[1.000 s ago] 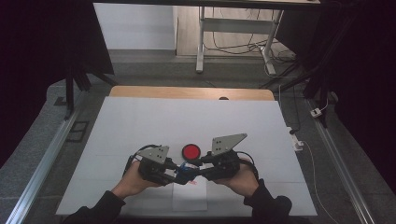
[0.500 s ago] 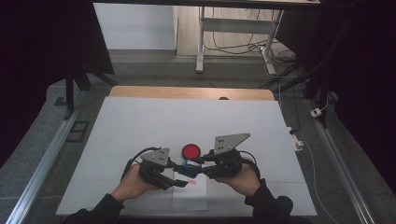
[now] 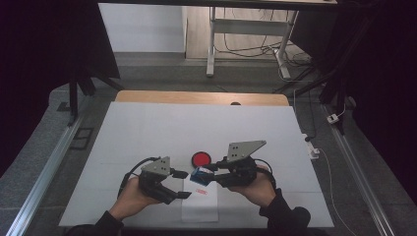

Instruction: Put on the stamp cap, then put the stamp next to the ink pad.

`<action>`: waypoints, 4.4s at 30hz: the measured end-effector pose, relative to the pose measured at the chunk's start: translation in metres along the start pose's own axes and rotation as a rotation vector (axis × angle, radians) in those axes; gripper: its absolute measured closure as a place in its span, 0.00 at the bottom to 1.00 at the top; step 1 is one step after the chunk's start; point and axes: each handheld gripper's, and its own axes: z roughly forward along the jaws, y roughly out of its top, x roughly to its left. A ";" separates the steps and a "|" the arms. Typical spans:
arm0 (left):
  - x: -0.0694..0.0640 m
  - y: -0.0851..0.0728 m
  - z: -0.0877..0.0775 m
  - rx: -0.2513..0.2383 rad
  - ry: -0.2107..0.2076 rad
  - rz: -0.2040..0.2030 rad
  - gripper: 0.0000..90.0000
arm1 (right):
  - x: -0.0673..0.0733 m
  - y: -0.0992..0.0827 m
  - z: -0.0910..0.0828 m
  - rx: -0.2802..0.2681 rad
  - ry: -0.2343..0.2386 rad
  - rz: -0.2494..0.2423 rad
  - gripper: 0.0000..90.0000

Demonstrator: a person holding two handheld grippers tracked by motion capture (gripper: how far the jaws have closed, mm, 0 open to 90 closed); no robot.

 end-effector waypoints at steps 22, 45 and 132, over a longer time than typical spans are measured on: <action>-0.025 -0.028 -0.046 -0.020 0.192 -0.149 0.15 | 0.001 -0.002 -0.003 0.026 -0.060 0.004 0.77; -0.042 -0.067 -0.080 -0.007 0.372 -0.308 0.04 | -0.006 -0.008 -0.012 0.049 -0.137 0.034 0.77; -0.054 -0.084 -0.092 0.085 0.450 -0.329 0.01 | -0.074 -0.084 -0.060 0.222 -0.532 0.195 0.77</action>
